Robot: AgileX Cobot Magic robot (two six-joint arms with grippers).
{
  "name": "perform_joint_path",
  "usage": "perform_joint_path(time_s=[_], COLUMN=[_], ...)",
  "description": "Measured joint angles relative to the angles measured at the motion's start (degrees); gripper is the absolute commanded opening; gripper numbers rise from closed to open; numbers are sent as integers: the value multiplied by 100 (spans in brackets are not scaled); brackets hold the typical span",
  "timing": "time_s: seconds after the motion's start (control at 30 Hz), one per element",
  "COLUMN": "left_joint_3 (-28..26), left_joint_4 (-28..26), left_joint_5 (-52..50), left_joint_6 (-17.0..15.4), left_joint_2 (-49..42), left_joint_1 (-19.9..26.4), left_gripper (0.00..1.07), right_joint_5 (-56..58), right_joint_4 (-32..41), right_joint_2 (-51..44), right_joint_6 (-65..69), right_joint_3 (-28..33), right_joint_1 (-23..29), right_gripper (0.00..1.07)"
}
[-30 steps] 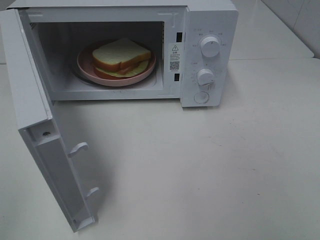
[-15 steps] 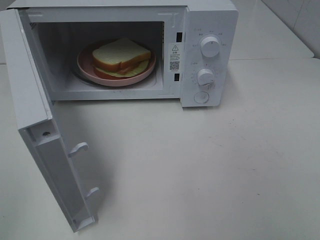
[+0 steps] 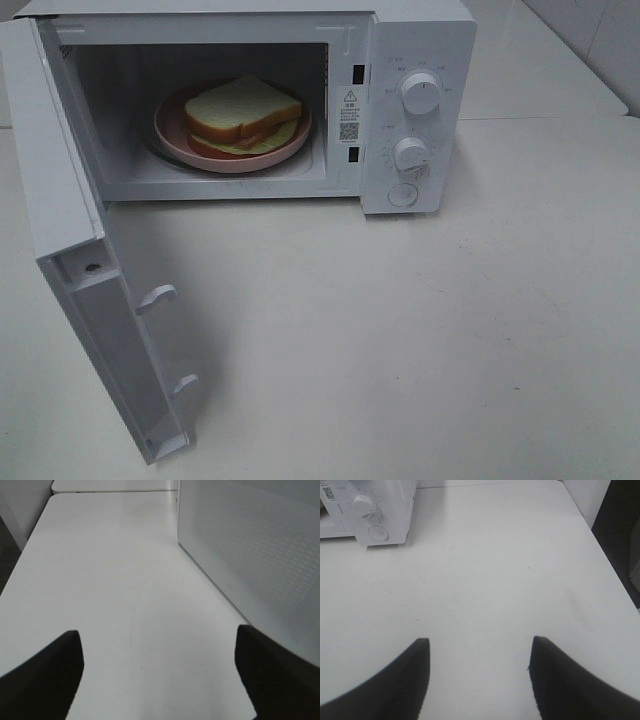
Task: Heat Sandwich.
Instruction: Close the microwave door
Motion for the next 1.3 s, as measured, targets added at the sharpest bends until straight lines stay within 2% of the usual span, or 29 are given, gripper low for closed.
perform_joint_path(time_s=[0.73, 0.83, 0.97, 1.3], left_joint_3=[0, 0, 0, -97], left_joint_4=[0, -80, -97, 172], left_joint_5=[0, 0, -17, -688], left_joint_6=[17, 189, 258, 155], left_joint_2=[0, 0, 0, 172], left_joint_1=[0, 0, 0, 0], left_gripper=[76, 76, 76, 76], right_joint_5=[0, 0, 0, 0], right_joint_4=[0, 0, 0, 0], right_joint_2=[0, 0, 0, 0], right_joint_6=[0, 0, 0, 0], right_joint_3=[0, 0, 0, 0], right_joint_1=[0, 0, 0, 0], right_gripper=[58, 58, 58, 58])
